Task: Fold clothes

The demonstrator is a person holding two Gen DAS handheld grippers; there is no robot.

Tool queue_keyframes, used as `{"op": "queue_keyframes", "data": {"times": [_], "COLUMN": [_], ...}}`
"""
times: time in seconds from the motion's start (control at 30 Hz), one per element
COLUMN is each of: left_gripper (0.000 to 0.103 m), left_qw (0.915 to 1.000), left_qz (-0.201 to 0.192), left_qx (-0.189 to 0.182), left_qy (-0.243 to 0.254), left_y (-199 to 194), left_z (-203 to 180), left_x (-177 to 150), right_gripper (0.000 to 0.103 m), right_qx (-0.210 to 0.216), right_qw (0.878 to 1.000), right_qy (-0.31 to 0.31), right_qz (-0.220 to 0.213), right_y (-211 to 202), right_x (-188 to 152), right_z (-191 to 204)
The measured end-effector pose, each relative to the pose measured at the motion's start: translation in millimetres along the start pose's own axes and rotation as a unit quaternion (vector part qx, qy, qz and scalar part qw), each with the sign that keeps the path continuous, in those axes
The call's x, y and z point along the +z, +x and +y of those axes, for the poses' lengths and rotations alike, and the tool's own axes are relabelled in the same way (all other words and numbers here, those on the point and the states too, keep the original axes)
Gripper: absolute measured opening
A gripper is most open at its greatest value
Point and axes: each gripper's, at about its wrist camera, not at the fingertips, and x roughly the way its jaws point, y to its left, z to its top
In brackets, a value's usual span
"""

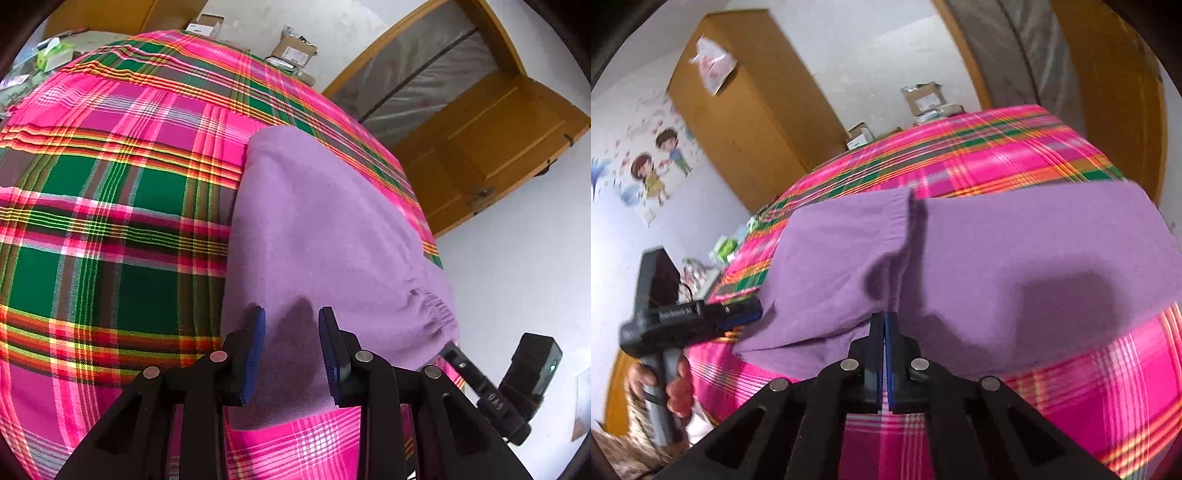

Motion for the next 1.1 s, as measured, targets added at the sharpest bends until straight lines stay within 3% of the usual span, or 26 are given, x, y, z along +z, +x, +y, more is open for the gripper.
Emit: {"op": "queue_keyframes", "data": {"times": [0.03, 0.1, 0.33, 0.43, 0.53, 0.63, 0.77, 0.9, 1.1], "left_gripper": [0.031, 0.031, 0.031, 0.031, 0.031, 0.031, 0.031, 0.031, 0.031], "left_qw": [1.0000, 1.0000, 1.0000, 1.0000, 1.0000, 1.0000, 1.0000, 0.9999, 0.9995], "left_qz": [0.000, 0.000, 0.000, 0.000, 0.002, 0.004, 0.003, -0.002, -0.016], "left_qx": [-0.001, -0.001, 0.000, 0.000, -0.001, -0.001, -0.009, -0.014, -0.016], "left_qy": [-0.001, -0.001, -0.003, -0.002, -0.001, 0.002, -0.001, -0.002, -0.019], "left_y": [0, 0, 2, 1, 0, 1, -2, -9, -15], "left_z": [0, 1, -3, -3, -3, -4, -1, 2, 17], "left_x": [0, 1, -1, -4, -4, -4, -5, -5, 1], "right_gripper": [0.000, 0.000, 0.002, 0.003, 0.008, 0.008, 0.008, 0.008, 0.008], "right_qx": [-0.025, -0.032, 0.027, 0.008, 0.021, 0.019, -0.017, -0.049, -0.077], "right_qw": [1.000, 0.999, 0.999, 0.999, 0.998, 0.998, 0.995, 0.989, 0.983], "right_qy": [-0.002, 0.018, 0.030, 0.043, 0.009, -0.037, -0.094, -0.142, -0.166], "right_qz": [-0.002, 0.008, 0.004, -0.031, -0.052, -0.036, 0.002, 0.004, -0.008], "right_y": [1, 5, 7, 0, -4, 8, 28, 28, 21], "right_x": [0, -3, -1, 5, 13, 11, -4, -12, -9], "right_z": [-3, -14, -11, -5, 15, 35, 48, 51, 74]}}
